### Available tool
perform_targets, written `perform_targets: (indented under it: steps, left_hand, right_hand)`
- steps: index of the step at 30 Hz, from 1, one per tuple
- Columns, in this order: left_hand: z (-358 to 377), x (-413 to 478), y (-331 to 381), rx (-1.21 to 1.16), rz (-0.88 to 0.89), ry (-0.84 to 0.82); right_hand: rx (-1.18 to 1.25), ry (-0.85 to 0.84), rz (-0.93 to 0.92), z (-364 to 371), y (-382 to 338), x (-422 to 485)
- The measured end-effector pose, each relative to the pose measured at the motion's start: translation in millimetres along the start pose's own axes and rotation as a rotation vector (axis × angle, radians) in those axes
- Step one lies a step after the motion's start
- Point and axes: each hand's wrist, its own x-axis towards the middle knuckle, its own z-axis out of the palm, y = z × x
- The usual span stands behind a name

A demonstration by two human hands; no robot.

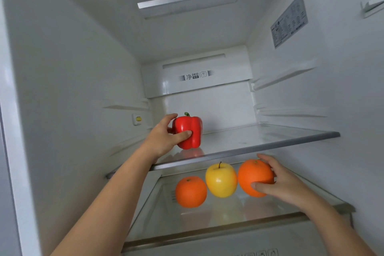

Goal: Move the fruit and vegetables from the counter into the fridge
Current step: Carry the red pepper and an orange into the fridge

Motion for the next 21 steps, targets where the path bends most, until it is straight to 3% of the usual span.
perform_targets:
  steps: [21]
  left_hand:
    - [0.5,-3.1,0.4,-0.001,-0.014,0.013]
  right_hand:
    - [0.024,0.046,-0.054,0.1,-1.5,-2.6]
